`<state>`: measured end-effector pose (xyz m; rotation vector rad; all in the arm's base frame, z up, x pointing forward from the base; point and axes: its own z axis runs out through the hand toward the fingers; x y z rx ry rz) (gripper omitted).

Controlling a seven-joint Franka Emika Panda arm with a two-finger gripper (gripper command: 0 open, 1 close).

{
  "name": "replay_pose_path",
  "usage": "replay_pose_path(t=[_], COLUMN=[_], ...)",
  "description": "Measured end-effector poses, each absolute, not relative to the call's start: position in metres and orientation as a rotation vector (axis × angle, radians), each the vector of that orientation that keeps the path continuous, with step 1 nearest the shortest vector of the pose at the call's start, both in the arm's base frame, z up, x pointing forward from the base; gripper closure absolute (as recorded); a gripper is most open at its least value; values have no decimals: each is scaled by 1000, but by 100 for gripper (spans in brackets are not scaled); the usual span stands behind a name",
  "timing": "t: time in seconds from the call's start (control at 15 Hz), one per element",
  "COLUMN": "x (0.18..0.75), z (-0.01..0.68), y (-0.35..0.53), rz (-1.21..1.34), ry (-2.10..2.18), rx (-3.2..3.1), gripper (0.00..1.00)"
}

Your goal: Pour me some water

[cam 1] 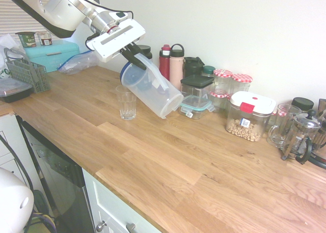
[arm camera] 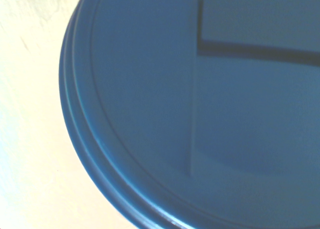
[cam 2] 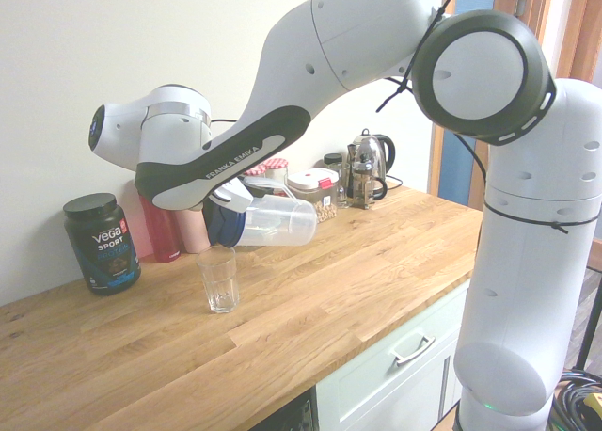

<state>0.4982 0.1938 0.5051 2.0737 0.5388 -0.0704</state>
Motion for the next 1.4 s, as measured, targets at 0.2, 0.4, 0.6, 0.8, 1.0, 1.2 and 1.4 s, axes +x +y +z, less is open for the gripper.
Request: replay_pose_path(t=[0.2, 0.4, 0.6, 0.8, 1.0, 1.2, 1.4], x=[498, 499, 503, 497, 489, 488, 479], z=[505, 512, 541, 584, 630, 648, 632], y=[195, 200, 183, 140, 97, 34, -33], rz=[-67, -30, 24, 86, 152, 178, 170], ry=[539, 493, 397, 255, 94, -105, -334], rx=[2075, 2145, 2289, 2443, 2580, 2706, 2829], gripper=[100, 100, 100, 100, 100, 100, 100])
